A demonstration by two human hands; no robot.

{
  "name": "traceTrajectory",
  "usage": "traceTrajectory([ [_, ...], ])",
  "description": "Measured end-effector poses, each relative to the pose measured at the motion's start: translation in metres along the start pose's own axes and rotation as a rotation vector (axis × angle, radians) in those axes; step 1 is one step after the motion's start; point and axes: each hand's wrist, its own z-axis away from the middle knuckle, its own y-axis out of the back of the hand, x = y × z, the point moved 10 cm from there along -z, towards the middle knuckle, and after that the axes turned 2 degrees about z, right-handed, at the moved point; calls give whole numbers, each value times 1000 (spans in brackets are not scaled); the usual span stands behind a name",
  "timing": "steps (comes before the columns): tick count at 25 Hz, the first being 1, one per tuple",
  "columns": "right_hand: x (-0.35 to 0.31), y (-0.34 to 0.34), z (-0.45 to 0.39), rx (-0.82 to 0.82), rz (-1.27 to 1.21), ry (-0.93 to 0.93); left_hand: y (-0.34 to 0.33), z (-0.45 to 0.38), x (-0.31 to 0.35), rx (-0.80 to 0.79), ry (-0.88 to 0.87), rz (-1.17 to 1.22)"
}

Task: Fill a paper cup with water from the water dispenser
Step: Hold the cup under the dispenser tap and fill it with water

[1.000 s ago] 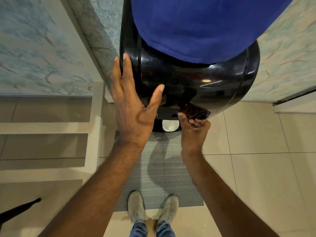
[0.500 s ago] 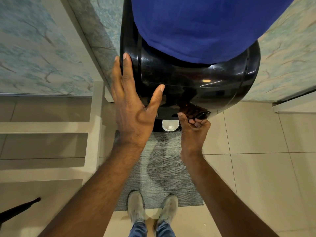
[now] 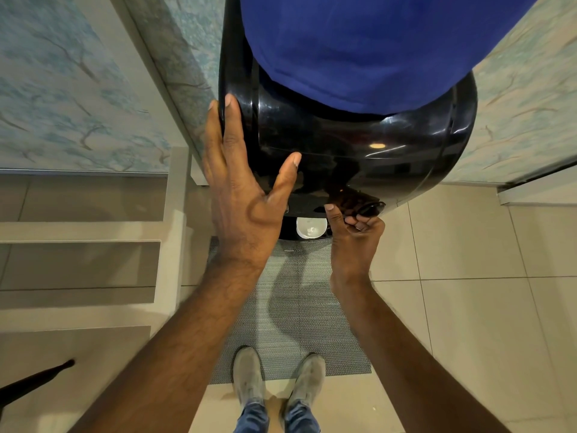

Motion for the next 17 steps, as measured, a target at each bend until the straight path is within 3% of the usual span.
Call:
traceTrajectory([
  [17,-4,0,4,14,34,-15,1,-1,0,4,-4,-3],
])
